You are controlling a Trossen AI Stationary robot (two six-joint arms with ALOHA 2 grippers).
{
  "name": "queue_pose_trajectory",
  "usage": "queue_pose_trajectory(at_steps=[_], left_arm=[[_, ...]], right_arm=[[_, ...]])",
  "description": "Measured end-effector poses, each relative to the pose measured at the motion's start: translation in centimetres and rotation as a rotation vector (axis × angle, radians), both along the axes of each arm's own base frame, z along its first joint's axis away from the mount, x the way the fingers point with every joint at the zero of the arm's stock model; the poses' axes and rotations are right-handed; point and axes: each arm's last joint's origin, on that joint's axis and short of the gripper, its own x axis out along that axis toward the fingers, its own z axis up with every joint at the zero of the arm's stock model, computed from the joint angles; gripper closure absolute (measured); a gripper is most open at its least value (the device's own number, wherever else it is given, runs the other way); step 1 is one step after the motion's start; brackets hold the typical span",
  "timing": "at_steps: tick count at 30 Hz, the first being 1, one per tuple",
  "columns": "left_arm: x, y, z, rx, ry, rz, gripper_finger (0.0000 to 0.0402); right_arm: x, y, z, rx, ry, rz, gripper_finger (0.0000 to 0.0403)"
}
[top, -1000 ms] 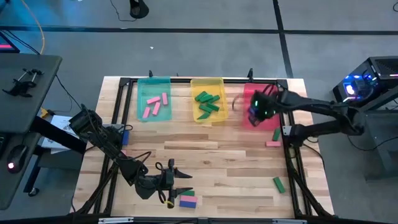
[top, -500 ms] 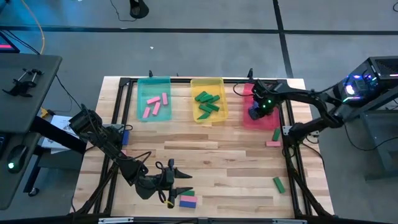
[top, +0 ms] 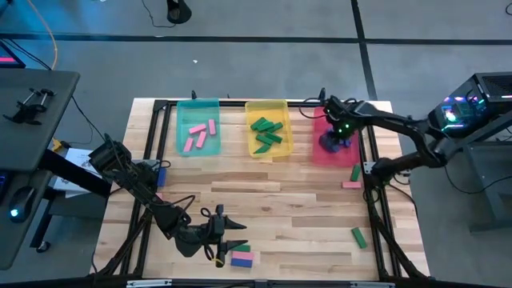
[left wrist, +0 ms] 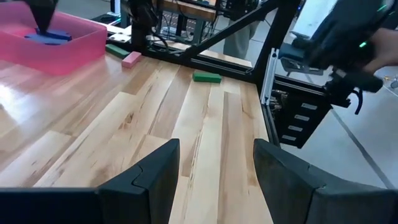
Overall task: Sort blocks
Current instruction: Put the pink wooden block into the blue bin
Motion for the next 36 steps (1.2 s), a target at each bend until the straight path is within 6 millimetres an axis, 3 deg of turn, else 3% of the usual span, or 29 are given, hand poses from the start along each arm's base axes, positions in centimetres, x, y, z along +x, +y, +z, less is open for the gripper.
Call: queue_pose_trajectory(at_steps=[5, 11, 17, 21, 27, 36], left_arm=[[-0.7, -0.7, 0.0, -0.022, -0.002, -0.021, 0.0209], [-3.6, -4.6, 1.4, -0.011, -0.036, -0.149, 0.0218], [-8.2, -9.3, 5.3, 0.142, -0.127, -0.149, 0.0226], [-10.1, -10.4, 6.9, 0.259, -0.158, -0.051, 0.0227], [-8.4, -9.5, 5.8, 0.231, -0.097, -0.050, 0.0227], [-3.1, -7.5, -0.3, 0.062, 0.168, -0.071, 0.0227]], right_arm=[[0.3, 2.5, 3.9, -0.192, -0.048, 0.085, 0.0244], [0.2, 9.8, 6.5, -0.312, -0.329, 0.246, 0.0243], [0.4, 17.9, 5.7, -0.361, -0.779, 0.431, 0.0242], [1.3, 22.7, 4.3, -0.419, -1.043, 0.546, 0.0242], [3.0, 27.5, 0.9, -0.459, -1.143, 0.621, 0.0242], [7.7, 33.6, -3.7, -0.445, -1.030, 0.731, 0.0242]])
